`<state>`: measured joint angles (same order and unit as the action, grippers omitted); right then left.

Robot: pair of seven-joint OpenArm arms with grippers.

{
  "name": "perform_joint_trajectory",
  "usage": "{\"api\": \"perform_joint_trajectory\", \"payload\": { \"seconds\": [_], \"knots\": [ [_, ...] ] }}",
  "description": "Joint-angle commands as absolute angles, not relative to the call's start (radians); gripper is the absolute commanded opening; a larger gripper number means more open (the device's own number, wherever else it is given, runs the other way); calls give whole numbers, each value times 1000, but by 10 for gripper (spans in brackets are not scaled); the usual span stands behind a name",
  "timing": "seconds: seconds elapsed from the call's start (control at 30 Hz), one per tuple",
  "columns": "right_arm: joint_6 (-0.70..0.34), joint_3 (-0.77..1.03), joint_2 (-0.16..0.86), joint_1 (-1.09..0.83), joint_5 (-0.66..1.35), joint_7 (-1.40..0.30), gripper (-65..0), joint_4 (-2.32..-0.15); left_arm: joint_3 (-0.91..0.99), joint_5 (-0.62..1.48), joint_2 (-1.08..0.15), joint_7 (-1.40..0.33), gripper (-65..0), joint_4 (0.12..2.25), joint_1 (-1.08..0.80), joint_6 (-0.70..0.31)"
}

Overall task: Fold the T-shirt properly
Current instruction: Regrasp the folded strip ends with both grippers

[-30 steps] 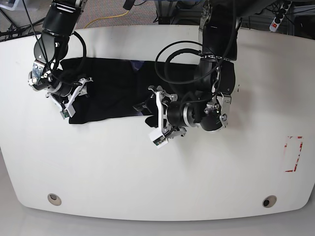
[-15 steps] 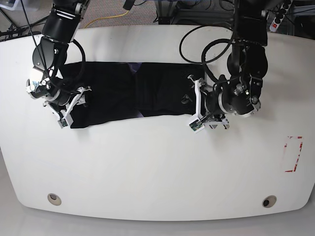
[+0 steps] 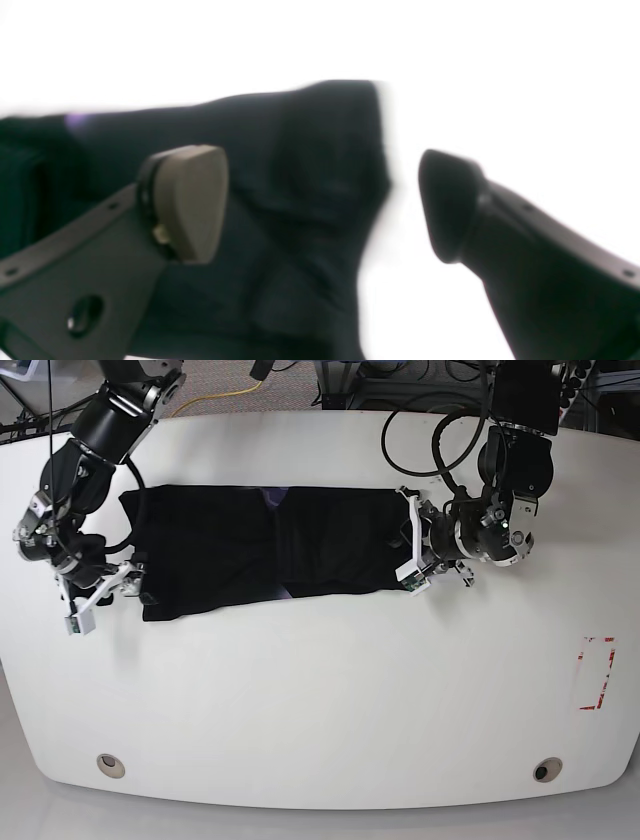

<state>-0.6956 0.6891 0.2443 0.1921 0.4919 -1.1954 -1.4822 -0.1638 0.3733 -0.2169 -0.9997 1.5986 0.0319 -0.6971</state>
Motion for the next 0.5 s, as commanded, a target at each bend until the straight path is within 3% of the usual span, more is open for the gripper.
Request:
{"api": "perform_joint_trajectory", "payload": {
  "seconds": [0.0,0.17,0.47],
  "knots": [
    [-698,743,263,243,519,-1236,-78,-1440,-159,378,-228,-964,-521,1600,30,-698],
    [-698,858,292,274,518,-1273,-81,-1345,-157,383,-252,-934,-521,1601,5,-698],
    [-698,858,289,205,519,-1234,-81,-1241,-62,386,-251,-905,-522,1728,-79,-698]
  ]
}}
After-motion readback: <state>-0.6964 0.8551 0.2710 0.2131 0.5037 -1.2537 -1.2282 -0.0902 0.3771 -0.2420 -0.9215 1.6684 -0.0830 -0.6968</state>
